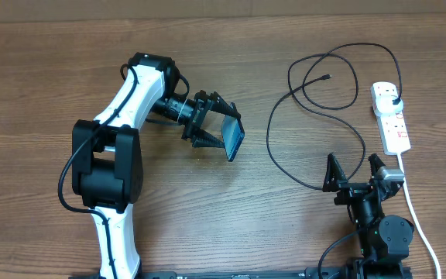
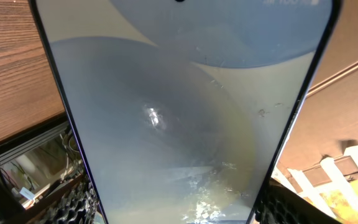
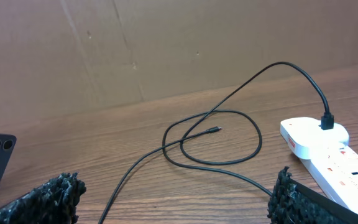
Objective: Plug charger to phone and switch on socket
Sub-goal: 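Lift the phone with the left gripper and tilt it upright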
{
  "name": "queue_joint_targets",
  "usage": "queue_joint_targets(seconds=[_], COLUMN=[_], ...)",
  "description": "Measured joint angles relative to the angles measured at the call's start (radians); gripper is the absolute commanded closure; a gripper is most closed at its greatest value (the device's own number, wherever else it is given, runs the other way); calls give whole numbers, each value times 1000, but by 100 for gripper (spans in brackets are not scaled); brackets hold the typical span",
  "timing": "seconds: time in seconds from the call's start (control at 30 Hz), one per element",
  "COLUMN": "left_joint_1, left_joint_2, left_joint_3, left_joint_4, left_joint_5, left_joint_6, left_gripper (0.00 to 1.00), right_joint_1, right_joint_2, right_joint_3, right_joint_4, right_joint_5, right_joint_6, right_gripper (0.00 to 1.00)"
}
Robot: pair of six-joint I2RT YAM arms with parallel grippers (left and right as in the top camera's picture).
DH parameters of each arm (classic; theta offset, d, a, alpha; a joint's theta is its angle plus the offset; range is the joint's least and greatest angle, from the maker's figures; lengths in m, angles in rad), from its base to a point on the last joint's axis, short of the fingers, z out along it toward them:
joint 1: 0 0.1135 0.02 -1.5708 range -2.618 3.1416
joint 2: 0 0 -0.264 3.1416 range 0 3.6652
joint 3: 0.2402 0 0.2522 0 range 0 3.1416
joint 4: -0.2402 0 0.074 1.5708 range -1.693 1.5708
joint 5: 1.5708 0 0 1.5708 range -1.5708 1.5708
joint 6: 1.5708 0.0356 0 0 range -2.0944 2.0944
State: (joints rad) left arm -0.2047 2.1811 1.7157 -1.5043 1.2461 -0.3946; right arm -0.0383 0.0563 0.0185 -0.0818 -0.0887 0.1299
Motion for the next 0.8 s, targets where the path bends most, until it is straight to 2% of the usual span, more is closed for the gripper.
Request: queue_joint_targets(seconds=[0.8], left_joint_1=[0], left_joint_2=[0], left_joint_3=[0], left_joint_4=[19], left_joint_5=[4], left_joint_6=[-26], left_gripper=[41], right_joint_1=[0], right_joint_2=[0], right_joint_3=[0], right_joint_4=[0], right_joint_5=[0], right_joint_6=[0], right_gripper=[0])
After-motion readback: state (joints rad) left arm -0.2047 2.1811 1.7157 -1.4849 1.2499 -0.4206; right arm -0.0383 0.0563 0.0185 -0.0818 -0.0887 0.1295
